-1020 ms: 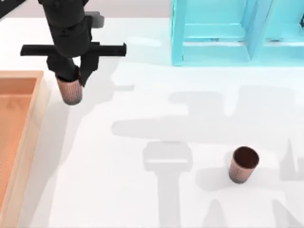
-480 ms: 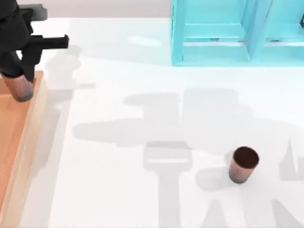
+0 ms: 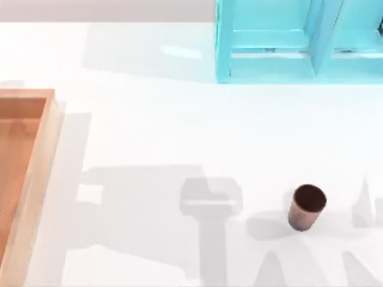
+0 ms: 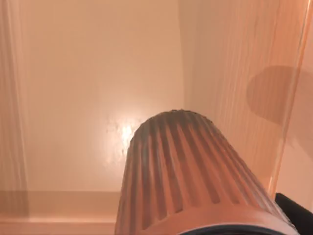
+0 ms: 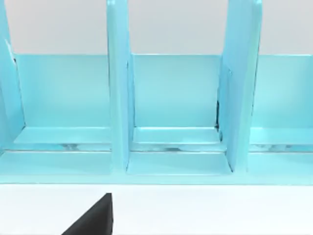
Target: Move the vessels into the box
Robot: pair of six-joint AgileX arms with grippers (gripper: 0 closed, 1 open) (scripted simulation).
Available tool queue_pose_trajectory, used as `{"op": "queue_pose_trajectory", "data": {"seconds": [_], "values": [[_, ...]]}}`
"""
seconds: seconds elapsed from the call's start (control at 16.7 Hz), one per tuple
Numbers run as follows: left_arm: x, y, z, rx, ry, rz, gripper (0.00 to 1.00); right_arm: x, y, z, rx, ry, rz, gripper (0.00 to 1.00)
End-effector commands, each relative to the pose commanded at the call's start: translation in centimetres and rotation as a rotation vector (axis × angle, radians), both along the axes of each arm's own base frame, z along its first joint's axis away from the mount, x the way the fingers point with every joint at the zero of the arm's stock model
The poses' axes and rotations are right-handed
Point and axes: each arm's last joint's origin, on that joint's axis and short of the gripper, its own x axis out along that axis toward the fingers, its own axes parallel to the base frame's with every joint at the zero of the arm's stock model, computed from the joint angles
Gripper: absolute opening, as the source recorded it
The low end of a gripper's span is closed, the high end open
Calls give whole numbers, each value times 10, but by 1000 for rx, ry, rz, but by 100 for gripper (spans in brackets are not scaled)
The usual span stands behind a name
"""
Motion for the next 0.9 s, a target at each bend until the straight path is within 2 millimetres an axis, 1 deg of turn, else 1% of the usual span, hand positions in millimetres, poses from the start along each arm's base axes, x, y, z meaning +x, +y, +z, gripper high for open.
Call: {"op": "queue_pose_trajectory", "data": {"seconds": [0.18, 0.36, 0.48, 0.6, 0.9], "values": [[-36, 14, 3, -8, 0, -14, 0, 0, 0, 0, 0, 0, 0, 100], [-63, 17, 2, -14, 3, -32, 0, 0, 0, 0, 0, 0, 0, 100], [-76, 16, 1, -16, 7, -45, 0, 0, 0, 0, 0, 0, 0, 100], [-82, 14, -1, -16, 7, -53, 0, 0, 0, 0, 0, 0, 0, 100], [-82, 14, -1, -14, 7, -58, 0, 0, 0, 0, 0, 0, 0, 100]]}}
